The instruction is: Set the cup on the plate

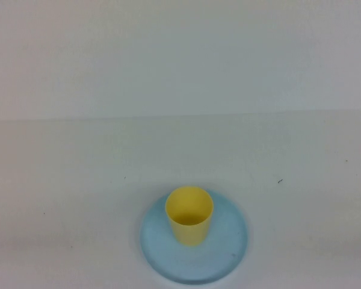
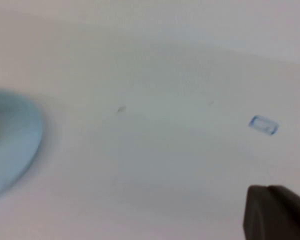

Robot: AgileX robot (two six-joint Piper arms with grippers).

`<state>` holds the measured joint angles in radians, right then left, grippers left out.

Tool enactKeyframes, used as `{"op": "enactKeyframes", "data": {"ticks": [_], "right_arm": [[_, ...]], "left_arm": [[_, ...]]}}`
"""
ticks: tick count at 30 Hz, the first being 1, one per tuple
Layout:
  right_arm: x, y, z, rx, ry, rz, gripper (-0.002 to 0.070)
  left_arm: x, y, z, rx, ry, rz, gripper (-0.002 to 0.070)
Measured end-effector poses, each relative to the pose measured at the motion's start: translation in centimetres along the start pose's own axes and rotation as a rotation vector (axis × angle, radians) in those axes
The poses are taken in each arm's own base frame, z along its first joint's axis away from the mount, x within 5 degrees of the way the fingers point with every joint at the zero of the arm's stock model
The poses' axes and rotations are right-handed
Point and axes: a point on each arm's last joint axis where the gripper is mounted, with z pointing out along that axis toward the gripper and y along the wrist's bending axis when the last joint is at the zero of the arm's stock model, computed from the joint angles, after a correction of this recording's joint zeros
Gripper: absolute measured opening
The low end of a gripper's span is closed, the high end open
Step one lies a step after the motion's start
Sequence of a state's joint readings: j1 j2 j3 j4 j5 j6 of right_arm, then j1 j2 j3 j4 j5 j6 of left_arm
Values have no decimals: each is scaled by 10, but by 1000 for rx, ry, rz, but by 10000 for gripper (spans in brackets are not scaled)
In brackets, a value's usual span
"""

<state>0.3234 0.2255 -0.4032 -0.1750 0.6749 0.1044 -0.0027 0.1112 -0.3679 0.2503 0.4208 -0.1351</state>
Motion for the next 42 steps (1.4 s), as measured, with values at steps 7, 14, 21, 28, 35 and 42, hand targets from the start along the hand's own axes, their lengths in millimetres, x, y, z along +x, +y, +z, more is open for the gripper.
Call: {"op": "enactKeyframes", "data": {"ticks": [7,14,21,28,35,42], "right_arm": [[15,-7,-2,222,-353,166,1],[61,-5,29,231,-302,186,0],[87,-4,43,229,-178,181,0],[94,-3,44,235,-89,24,0],[94,-3,44,243,-81,4,0],[95,-5,43,284,-75,52,0]], "left_arm": [[44,-9,7,35,-122,9,0],[80,-17,21,71,-122,45,0],[81,-17,21,71,-115,48,0],[84,-17,22,62,-82,96,0],[89,-25,21,153,-35,159,0],[92,-26,21,169,0,150,0]]}}
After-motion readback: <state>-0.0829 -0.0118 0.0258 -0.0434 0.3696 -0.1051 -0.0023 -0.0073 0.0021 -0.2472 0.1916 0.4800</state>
